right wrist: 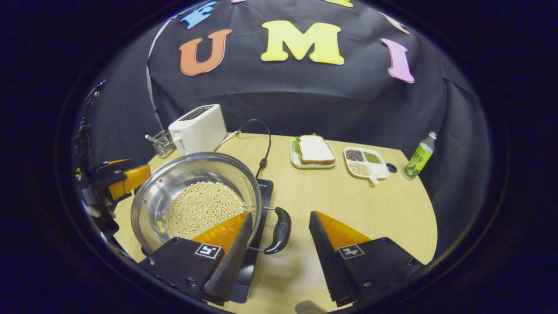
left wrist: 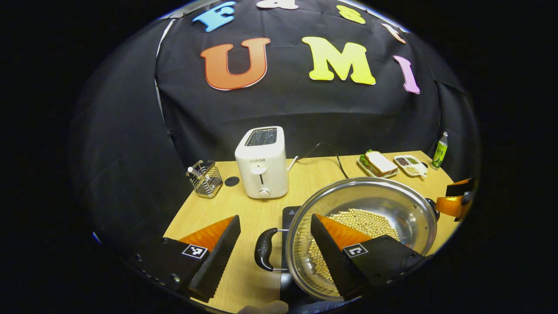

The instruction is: First push the handle of the pot to place it horizontally, then grasp the pot with both hands and set it on the induction cooktop.

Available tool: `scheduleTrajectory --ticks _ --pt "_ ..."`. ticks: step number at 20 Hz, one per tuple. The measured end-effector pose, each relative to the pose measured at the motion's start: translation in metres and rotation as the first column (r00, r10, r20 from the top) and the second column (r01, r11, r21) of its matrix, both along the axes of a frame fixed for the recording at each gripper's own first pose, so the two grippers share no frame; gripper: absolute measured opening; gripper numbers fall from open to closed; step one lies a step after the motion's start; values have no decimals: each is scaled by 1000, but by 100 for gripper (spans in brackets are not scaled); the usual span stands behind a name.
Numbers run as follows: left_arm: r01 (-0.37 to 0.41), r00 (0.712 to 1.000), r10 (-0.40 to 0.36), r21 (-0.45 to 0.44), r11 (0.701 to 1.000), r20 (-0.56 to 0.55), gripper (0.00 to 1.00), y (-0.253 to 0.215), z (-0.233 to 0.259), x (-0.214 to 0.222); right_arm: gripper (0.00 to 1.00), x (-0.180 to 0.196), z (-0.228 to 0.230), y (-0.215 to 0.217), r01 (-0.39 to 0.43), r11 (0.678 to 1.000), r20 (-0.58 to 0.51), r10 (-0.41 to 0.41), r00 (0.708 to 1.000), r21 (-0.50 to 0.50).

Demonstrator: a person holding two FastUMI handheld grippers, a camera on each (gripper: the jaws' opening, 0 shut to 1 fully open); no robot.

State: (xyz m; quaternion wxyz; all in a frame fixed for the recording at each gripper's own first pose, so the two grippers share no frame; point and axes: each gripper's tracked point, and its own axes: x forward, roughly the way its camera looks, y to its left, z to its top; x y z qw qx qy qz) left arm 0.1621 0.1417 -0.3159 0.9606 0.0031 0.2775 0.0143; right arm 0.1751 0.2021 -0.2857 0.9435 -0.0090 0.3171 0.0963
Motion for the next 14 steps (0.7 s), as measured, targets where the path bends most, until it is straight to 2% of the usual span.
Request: scheduleTrajectory --ticks 7,12,14 --pt "-16 996 18 -17 1000 87 96 -38 63 -25 82 -21 47 -25 -31 1000 90 31 996 3" --pt "-22 992 27 -43 999 126 97 -78 109 -54 83 -41 91 -53 -66 997 188 70 980 -27" --pt "-35 988 38 -23 999 152 97 -88 129 -70 83 -53 110 -67 -84 996 225 91 970 -41"
